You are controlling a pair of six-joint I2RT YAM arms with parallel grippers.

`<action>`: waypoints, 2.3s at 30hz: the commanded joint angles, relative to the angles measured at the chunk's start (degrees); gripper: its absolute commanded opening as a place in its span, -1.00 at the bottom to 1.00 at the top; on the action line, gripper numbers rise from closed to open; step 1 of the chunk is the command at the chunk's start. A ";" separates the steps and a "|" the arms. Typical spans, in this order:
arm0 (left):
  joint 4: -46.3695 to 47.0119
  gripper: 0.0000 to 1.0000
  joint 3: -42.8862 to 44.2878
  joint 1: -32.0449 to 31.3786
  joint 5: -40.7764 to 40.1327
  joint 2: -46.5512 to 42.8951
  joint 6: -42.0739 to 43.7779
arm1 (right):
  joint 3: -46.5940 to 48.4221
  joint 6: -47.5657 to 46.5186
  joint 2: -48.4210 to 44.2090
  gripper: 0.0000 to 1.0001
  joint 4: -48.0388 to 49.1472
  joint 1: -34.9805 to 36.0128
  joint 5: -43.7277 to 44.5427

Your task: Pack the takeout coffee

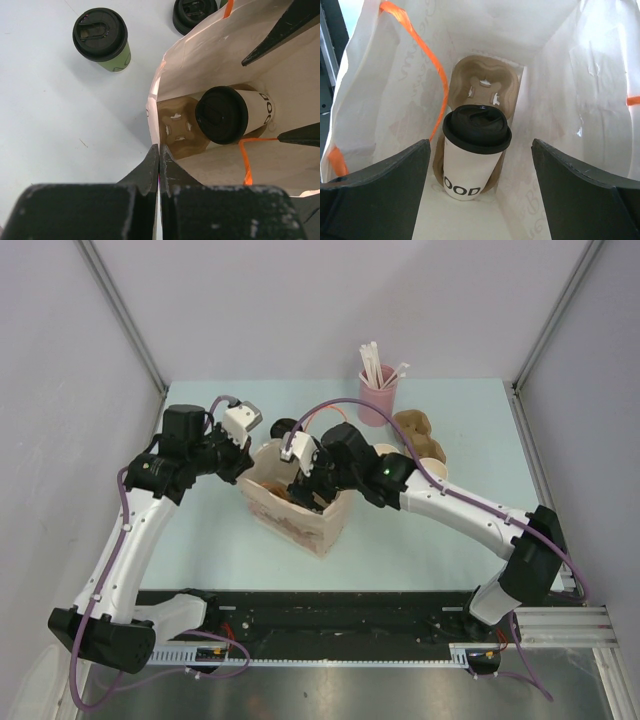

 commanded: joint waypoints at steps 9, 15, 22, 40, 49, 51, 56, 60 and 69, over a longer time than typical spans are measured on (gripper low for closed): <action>2.06 -0.99 1.61 -0.72 0.52 -2.11 -1.18 | 0.00 10.35 2.20 0.68 1.63 0.53 6.43; 2.50 -0.99 2.66 -0.90 -0.88 -2.73 -2.58 | 0.00 10.26 0.10 0.68 4.27 3.87 9.15; 2.94 -0.99 3.98 -3.27 -8.53 -4.22 -1.36 | -5.53 7.45 -3.59 0.68 12.35 9.94 17.49; -0.05 -0.99 2.22 -20.57 -23.46 -14.23 16.13 | -21.43 11.58 -1.05 0.67 37.58 16.79 18.91; -2.95 -0.99 0.21 -28.49 -29.18 -18.98 16.49 | -22.06 10.53 -5.79 0.67 36.89 19.78 22.32; -3.12 -0.99 -2.24 -29.28 -29.19 -21.00 15.96 | -21.97 11.23 -6.84 0.67 35.31 20.31 23.12; -3.39 -0.99 -2.35 -29.46 -28.66 -22.06 12.19 | -21.97 13.85 -8.78 0.70 32.67 21.46 26.38; -3.39 -0.99 -3.40 -29.37 -27.16 -22.33 9.38 | -21.97 15.53 -10.28 0.76 31.17 21.45 28.39; -3.39 -0.99 -4.46 -27.36 -24.97 -19.78 3.75 | -20.04 25.01 -10.02 0.84 23.02 20.31 29.54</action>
